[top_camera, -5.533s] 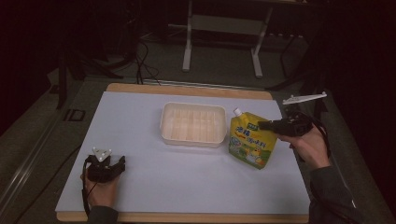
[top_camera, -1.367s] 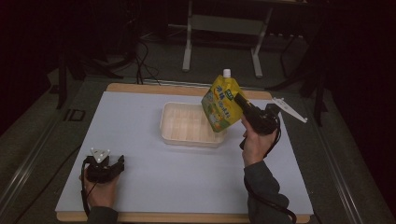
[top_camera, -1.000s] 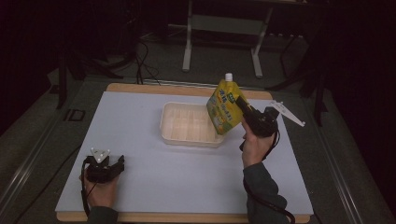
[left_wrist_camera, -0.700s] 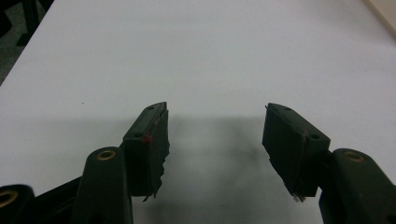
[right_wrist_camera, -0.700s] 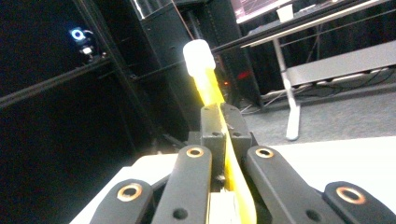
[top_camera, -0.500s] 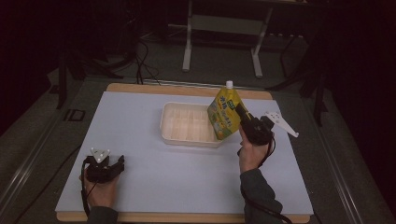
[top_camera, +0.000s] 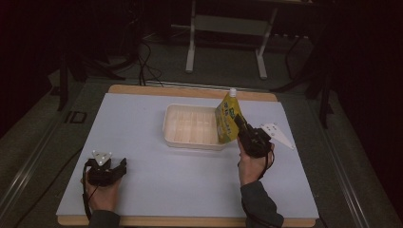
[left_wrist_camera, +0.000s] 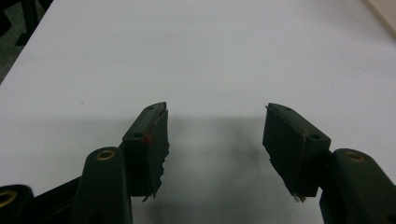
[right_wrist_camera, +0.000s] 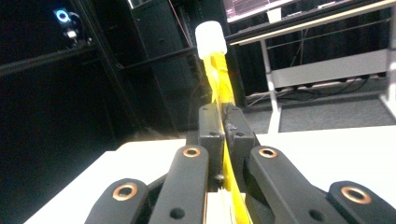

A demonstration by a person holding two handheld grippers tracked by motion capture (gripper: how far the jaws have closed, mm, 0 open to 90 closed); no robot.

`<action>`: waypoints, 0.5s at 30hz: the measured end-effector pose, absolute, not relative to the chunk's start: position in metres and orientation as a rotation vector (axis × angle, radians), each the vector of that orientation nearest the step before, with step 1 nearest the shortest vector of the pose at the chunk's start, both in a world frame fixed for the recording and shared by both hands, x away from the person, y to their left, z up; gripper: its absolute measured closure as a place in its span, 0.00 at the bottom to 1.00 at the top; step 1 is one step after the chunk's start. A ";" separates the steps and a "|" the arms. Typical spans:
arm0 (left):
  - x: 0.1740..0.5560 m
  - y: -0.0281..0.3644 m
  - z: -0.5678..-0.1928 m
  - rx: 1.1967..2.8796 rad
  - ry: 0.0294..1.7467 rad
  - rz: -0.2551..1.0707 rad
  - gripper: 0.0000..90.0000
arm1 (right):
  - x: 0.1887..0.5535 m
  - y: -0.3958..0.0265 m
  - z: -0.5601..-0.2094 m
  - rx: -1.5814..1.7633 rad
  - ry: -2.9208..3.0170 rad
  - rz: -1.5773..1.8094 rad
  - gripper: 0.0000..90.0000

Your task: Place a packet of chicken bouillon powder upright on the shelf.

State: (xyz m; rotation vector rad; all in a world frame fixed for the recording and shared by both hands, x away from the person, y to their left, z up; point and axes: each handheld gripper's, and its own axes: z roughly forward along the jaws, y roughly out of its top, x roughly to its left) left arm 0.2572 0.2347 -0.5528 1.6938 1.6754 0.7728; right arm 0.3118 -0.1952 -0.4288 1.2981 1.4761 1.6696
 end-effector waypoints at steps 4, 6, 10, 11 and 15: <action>0.257 0.235 -0.553 1.687 1.675 0.770 0.45 | 0.306 -0.194 -0.432 1.324 1.452 1.668 0.97; 0.257 0.235 -0.553 1.692 1.674 0.770 0.45 | 0.302 -0.195 -0.435 1.341 1.442 1.665 0.96; 0.257 0.235 -0.553 1.692 1.674 0.772 0.45 | 0.299 -0.196 -0.435 1.339 1.447 1.650 0.96; 0.257 0.235 -0.553 1.693 1.675 0.770 0.45 | 0.298 -0.195 -0.434 1.344 1.447 1.638 0.98; 0.257 0.235 -0.553 1.692 1.675 0.770 0.45 | 0.292 -0.196 -0.435 1.391 1.410 1.571 0.99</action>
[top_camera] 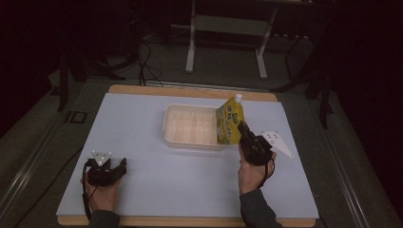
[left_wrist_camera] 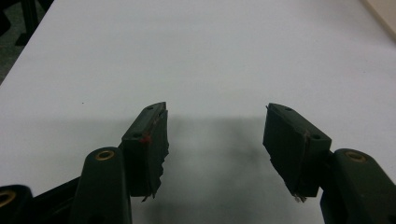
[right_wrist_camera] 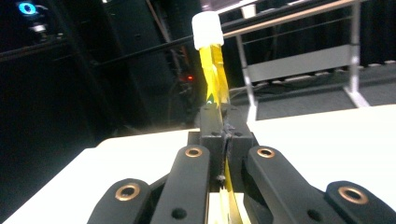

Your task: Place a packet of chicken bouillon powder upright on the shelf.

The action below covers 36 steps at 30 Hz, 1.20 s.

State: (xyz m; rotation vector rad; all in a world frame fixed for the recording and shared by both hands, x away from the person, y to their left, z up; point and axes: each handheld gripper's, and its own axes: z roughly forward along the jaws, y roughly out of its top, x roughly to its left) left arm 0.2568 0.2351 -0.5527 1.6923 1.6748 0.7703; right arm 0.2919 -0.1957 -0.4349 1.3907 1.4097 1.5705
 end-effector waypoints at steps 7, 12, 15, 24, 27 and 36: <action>0.257 0.235 -0.553 1.691 1.675 0.771 0.44 | 0.286 -0.191 -0.436 1.352 1.450 1.584 0.92; 0.257 0.235 -0.553 1.689 1.675 0.769 0.44 | 0.283 -0.183 -0.431 1.330 1.501 1.544 0.97; 0.257 0.235 -0.553 1.687 1.675 0.767 0.44 | 0.280 -0.185 -0.434 1.371 1.475 1.509 0.99; 0.257 0.235 -0.553 1.689 1.674 0.770 0.44 | 0.276 -0.194 -0.438 1.384 1.466 1.556 0.93; 0.257 0.235 -0.553 1.690 1.677 0.767 0.44 | 0.277 -0.189 -0.435 1.347 1.502 1.565 0.86; 0.257 0.235 -0.553 1.690 1.673 0.766 0.44 | 0.278 -0.183 -0.434 1.342 1.515 1.554 0.82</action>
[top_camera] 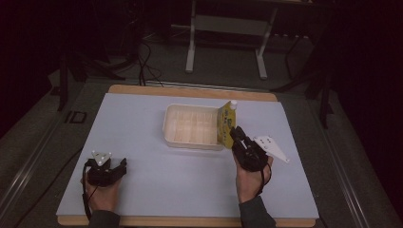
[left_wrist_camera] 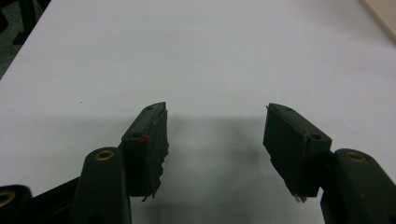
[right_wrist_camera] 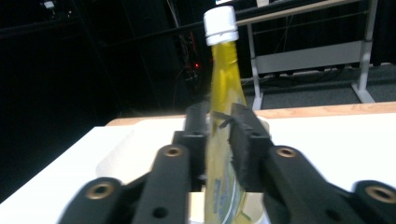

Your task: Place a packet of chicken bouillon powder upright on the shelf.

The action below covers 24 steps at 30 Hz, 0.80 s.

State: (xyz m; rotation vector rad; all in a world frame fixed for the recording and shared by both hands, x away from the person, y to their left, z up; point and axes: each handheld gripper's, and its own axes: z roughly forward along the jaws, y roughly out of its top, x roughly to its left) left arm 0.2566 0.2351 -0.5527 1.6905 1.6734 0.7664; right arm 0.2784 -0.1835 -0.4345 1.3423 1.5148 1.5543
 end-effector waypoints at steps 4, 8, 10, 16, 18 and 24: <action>0.257 0.235 -0.553 1.691 1.673 0.767 0.44 | 0.284 -0.185 -0.430 1.348 1.540 1.552 0.77; 0.257 0.235 -0.553 1.686 1.677 0.761 0.44 | 0.280 -0.185 -0.434 1.332 1.572 1.527 0.74; 0.257 0.235 -0.553 1.686 1.675 0.763 0.44 | 0.277 -0.184 -0.438 1.319 1.582 1.513 0.73; 0.256 0.235 -0.553 1.687 1.673 0.763 0.44 | 0.271 -0.173 -0.461 1.270 1.655 1.424 0.74; 0.256 0.235 -0.553 1.685 1.674 0.761 0.44 | 0.272 -0.170 -0.463 1.266 1.669 1.407 0.74; 0.256 0.235 -0.553 1.686 1.672 0.760 0.44 | 0.269 -0.165 -0.464 1.338 1.674 1.354 0.99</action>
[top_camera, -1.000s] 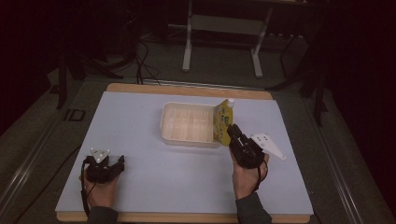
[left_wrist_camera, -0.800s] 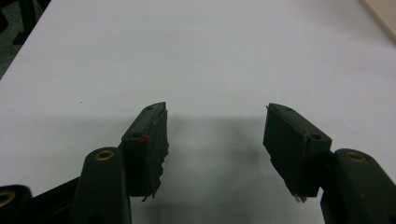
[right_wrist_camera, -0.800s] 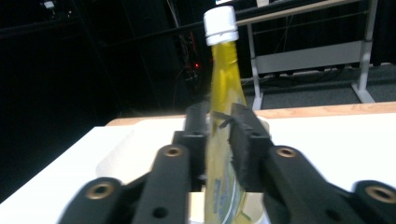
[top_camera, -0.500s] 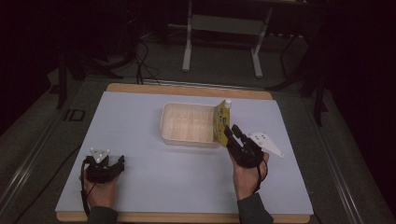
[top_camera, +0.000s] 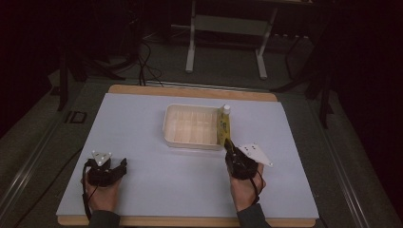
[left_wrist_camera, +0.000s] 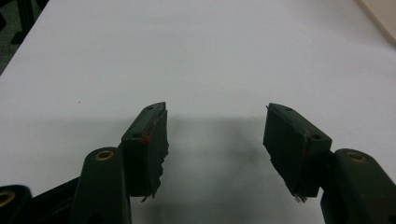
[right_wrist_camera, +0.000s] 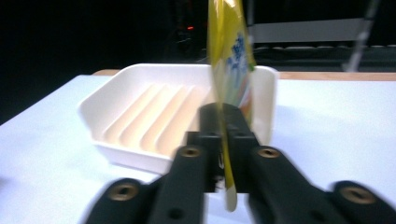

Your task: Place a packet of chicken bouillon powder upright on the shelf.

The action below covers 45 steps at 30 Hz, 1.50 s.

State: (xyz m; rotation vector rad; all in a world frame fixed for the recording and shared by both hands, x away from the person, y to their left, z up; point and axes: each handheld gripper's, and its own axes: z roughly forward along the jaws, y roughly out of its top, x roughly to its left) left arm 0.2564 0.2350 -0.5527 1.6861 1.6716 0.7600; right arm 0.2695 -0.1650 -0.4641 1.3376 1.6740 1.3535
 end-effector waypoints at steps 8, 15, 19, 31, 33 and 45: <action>0.257 0.235 -0.553 1.686 1.675 0.755 0.44 | 0.282 -0.171 -0.433 1.401 1.633 1.399 1.00; 0.257 0.235 -0.553 1.688 1.674 0.754 0.44 | 0.303 -0.173 -0.413 1.500 1.633 1.373 1.00; 0.257 0.235 -0.553 1.681 1.674 0.752 0.44 | 0.321 -0.172 -0.403 1.518 1.648 1.346 0.99; 0.257 0.235 -0.553 1.679 1.674 0.750 0.44 | 0.363 -0.171 -0.397 1.536 1.725 1.262 0.99; 0.257 0.235 -0.553 1.680 1.675 0.751 0.44 | 0.364 -0.171 -0.397 1.535 1.728 1.255 0.99; 0.257 0.236 -0.553 1.677 1.679 0.756 0.44 | 0.357 -0.183 -0.389 1.379 1.810 1.301 0.63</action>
